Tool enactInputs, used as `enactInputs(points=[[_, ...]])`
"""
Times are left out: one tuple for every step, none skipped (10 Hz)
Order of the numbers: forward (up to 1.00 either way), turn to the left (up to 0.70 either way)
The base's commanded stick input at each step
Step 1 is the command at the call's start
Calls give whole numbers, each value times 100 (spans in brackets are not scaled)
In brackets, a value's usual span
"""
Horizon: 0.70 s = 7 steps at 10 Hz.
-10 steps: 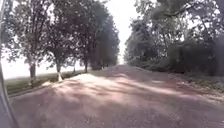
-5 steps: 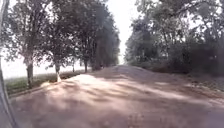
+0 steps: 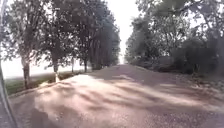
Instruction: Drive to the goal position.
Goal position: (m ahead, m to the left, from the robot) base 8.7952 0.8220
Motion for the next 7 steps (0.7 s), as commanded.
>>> enactInputs(points=[[70, 0], [70, 0], [70, 0], [70, 0], [70, 0], [70, 0], [70, 0]])
